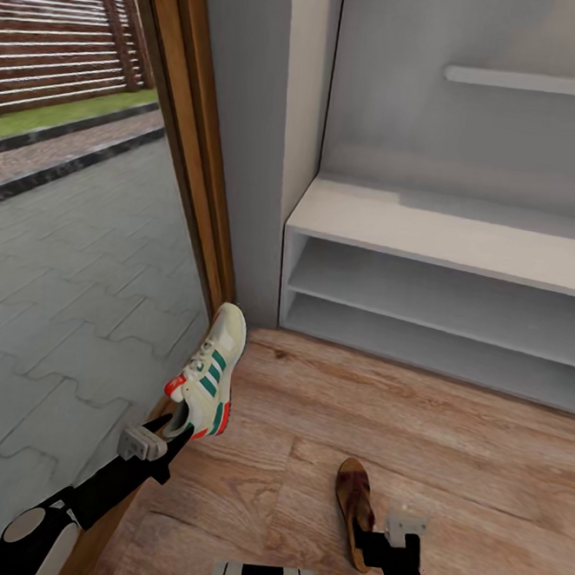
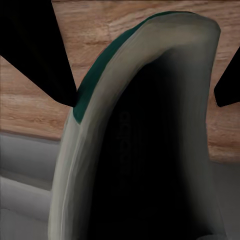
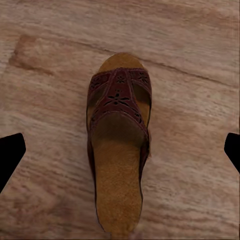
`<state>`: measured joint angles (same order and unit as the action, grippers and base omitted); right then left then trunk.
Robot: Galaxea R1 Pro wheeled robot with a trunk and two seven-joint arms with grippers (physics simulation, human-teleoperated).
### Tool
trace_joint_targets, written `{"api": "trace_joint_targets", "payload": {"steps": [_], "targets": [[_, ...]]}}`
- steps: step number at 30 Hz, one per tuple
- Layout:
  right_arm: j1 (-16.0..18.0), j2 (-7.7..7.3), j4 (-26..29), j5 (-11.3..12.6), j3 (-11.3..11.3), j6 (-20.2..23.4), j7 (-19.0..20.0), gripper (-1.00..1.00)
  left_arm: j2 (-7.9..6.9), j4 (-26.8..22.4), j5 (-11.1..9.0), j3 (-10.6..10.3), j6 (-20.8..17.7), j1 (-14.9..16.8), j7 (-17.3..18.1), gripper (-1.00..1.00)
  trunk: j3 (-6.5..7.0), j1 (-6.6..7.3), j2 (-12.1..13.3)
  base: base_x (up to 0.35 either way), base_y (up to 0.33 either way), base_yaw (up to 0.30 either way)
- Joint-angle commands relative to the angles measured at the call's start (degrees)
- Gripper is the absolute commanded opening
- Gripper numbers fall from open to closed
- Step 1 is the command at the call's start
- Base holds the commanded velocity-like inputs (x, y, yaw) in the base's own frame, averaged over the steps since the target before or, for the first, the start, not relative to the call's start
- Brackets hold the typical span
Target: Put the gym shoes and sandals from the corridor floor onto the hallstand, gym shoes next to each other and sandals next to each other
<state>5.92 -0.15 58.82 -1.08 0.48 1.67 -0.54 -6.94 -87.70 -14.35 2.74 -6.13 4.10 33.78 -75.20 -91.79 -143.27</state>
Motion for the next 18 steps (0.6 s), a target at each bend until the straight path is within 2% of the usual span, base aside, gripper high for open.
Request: {"api": "trace_joint_targets", "payload": {"steps": [1, 5, 14, 18], "targets": [[0.1, -0.02, -1.6, -0.1, 0.1, 0.2, 0.0, 1.0, 0.0, 0.0, -0.7, 0.1, -0.6, 0.0, 0.3, -1.0, -0.35, -0.01, 0.0, 0.0, 0.0, 0.111], [0.2, -0.02, -4.8, 0.0, 0.0, 0.2, 0.0, 1.0, 0.0, 0.0, -0.7, 0.0, -0.6, 0.0, 0.3, -1.0, -1.58, -0.11, -0.1, 0.0, 0.0, 0.114], [0.3, -0.02, -5.4, 0.0, 0.0, 0.1, 0.0, 1.0, 0.0, 0.0, -0.7, -0.1, -0.6, 0.0, 0.3, -1.0, -4.34, -0.35, -0.2, 0.0, 0.0, 0.117], [0.3, -0.02, -5.1, 0.0, 0.1, -0.2, -0.1, 1.0, 0.0, -0.1, -0.6, -1.7, -0.6, 0.3, 0.3, -1.0, -5.56, -0.45, -0.3, 0.0, 0.0, 0.126]]}}
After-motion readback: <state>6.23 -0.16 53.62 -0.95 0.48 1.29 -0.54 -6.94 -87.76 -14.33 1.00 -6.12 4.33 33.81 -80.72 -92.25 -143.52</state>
